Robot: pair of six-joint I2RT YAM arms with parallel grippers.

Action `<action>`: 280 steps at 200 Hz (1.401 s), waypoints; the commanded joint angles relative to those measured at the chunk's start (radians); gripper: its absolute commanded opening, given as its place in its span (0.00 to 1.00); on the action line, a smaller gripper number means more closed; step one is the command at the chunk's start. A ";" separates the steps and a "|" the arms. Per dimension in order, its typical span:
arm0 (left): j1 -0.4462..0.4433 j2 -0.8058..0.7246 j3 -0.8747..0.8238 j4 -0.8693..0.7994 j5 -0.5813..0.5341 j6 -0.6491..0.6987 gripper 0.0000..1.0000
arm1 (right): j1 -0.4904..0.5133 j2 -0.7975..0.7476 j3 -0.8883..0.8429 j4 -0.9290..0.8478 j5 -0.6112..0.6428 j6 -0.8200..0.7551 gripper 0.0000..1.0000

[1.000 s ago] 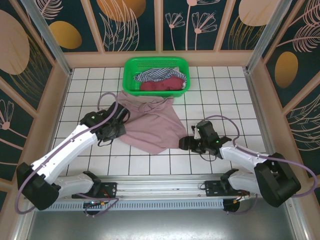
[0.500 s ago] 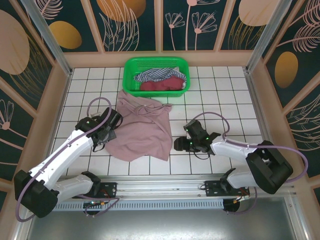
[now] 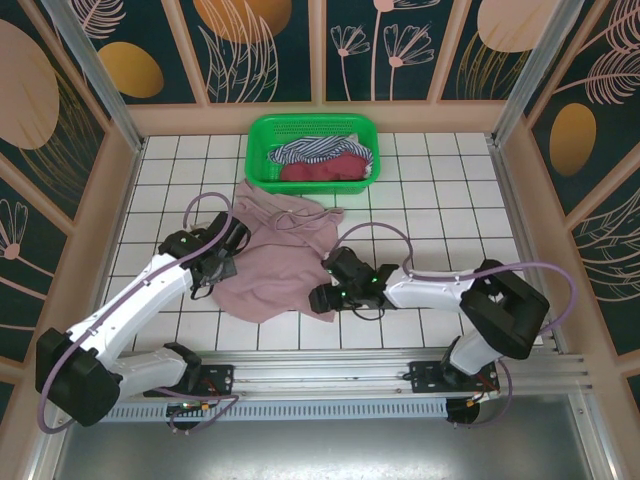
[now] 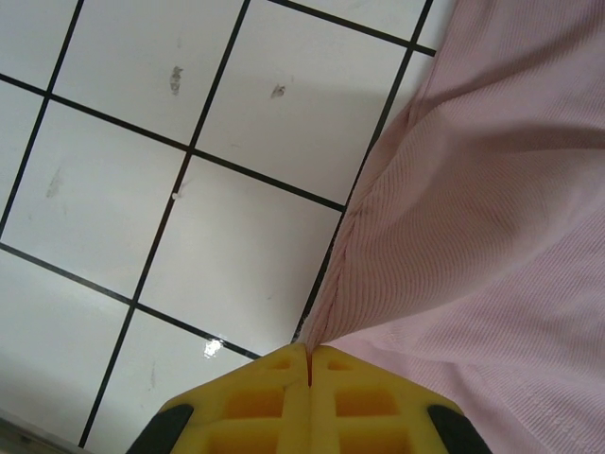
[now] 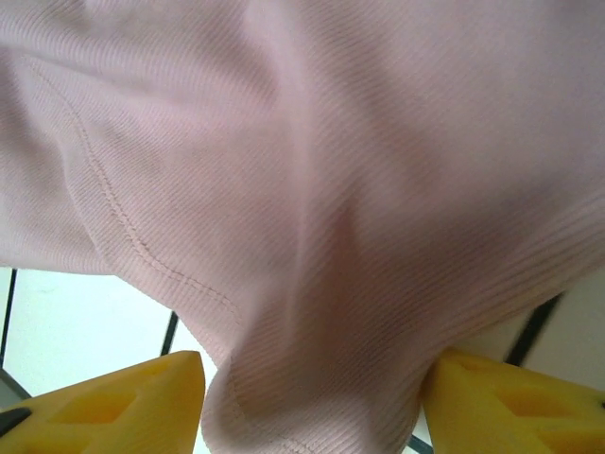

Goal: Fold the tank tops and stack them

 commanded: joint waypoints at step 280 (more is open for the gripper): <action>0.004 0.012 0.048 0.002 0.053 0.110 0.00 | 0.149 -0.029 0.014 -0.153 0.092 -0.001 0.37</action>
